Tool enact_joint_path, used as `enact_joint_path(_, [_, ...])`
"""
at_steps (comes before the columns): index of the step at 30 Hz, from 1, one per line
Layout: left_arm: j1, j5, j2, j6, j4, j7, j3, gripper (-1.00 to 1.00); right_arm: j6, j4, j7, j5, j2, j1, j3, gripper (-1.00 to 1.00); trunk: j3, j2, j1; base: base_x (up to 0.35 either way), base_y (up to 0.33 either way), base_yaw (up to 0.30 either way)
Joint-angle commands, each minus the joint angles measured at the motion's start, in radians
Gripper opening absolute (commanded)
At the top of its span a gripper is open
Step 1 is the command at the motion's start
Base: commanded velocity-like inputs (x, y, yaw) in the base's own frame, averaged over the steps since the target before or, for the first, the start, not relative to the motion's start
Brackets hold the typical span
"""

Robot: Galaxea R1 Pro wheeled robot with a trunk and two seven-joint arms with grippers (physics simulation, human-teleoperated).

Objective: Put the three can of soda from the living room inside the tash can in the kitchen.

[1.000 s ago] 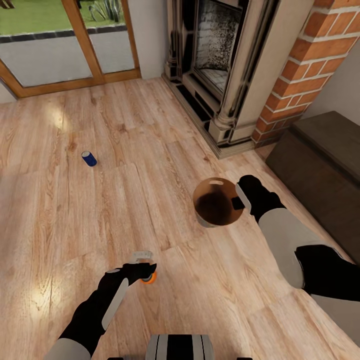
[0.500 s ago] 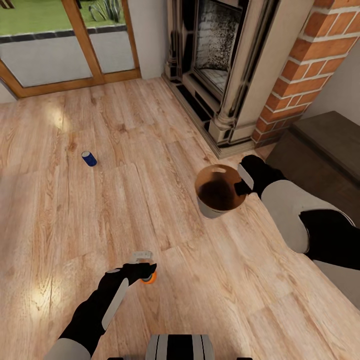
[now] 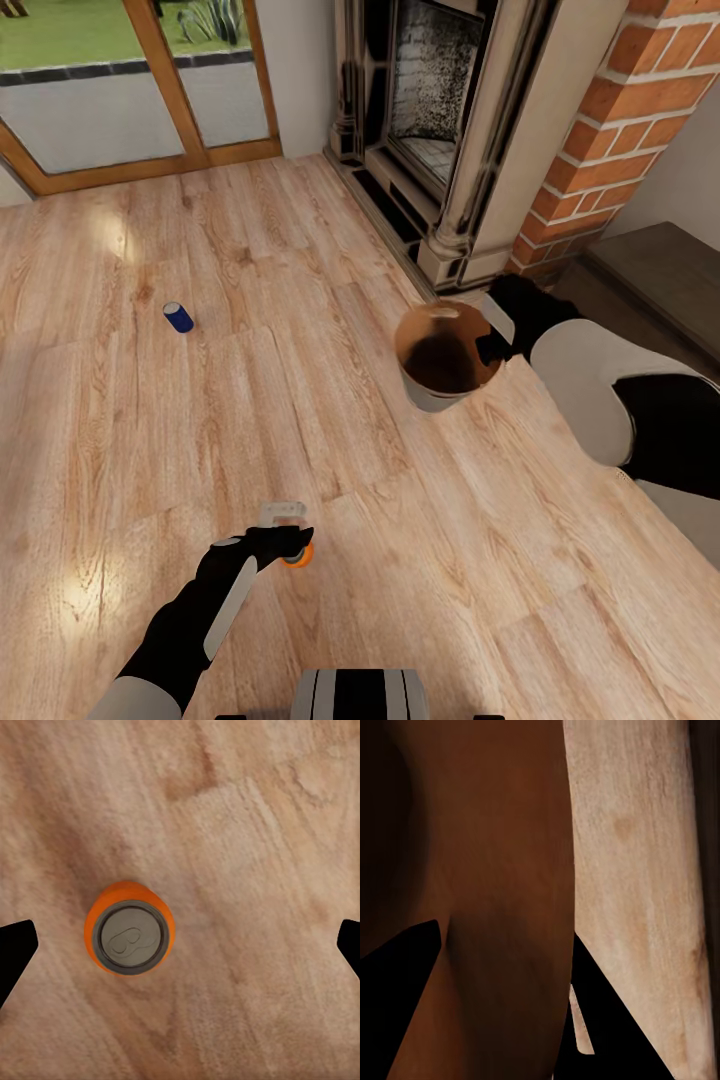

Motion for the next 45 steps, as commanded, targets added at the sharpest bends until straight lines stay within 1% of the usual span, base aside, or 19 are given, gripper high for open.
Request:
enact_joint_path(1, [0.000,0.000,0.000,0.000,0.000,0.000,0.000,1.00,0.000,-0.003,0.000,-0.005,0.000,-0.008,-0.008,-1.00,0.000,0.000,0.000,0.000,0.000,0.000])
enact_joint_path(5, [0.000,0.000,0.000,0.000,0.000,0.000,0.000,1.00,0.000,-0.010,0.000,-0.005,0.000,-0.045,-0.008,-1.00,0.000,0.000,0.000,0.000,0.000,0.000])
enact_joint_path(18, [0.000,0.000,0.000,0.000,0.000,0.000,-0.002,1.00,0.000,-0.020,0.000,-0.006,0.003,-0.082,-0.007,-1.00,0.000,0.000,0.000,0.000,0.000,0.000])
enact_joint_path(38, [0.000,0.000,0.000,0.003,0.000,0.000,0.001,1.00,0.000,-0.016,0.000,-0.007,0.004,-0.088,-0.007,-1.00,0.000,0.000,0.000,0.000,0.000,0.000])
enact_joint_path(45, [0.000,0.001,0.000,0.003,0.000,-0.001,0.001,1.00,0.000,-0.006,-0.001,-0.007,0.020,-0.088,-0.005,-1.00,0.000,0.000,0.000,0.000,0.000,0.000])
